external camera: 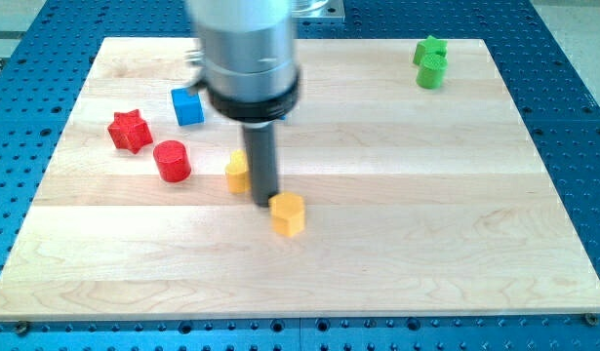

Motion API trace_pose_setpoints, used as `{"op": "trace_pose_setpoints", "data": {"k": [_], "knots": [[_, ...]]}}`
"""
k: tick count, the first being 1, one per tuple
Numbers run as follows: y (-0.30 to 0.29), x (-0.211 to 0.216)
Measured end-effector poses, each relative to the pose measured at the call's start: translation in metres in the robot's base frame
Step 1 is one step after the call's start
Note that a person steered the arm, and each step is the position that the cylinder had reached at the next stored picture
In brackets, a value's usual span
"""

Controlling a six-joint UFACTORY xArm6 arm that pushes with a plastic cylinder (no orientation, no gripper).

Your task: Slide the yellow hexagon diagonally top right to the yellow heart

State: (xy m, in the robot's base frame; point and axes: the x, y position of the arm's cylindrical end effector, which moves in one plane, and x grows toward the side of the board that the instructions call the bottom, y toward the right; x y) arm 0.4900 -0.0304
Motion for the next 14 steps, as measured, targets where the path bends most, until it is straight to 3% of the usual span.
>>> {"op": "trace_pose_setpoints", "data": {"k": [1,2,3,4,6,7,8,9,10,11,12,13,14], "knots": [[-0.083,0.031],[0.000,0.052],[0.084,0.042],[0.092,-0.035],[0.050,0.030],[0.149,0.035],[0.162,0.001],[0.132,-0.043],[0.200,0.002],[0.137,0.013],[0.116,-0.055],[0.099,-0.097],[0.177,-0.029]]}}
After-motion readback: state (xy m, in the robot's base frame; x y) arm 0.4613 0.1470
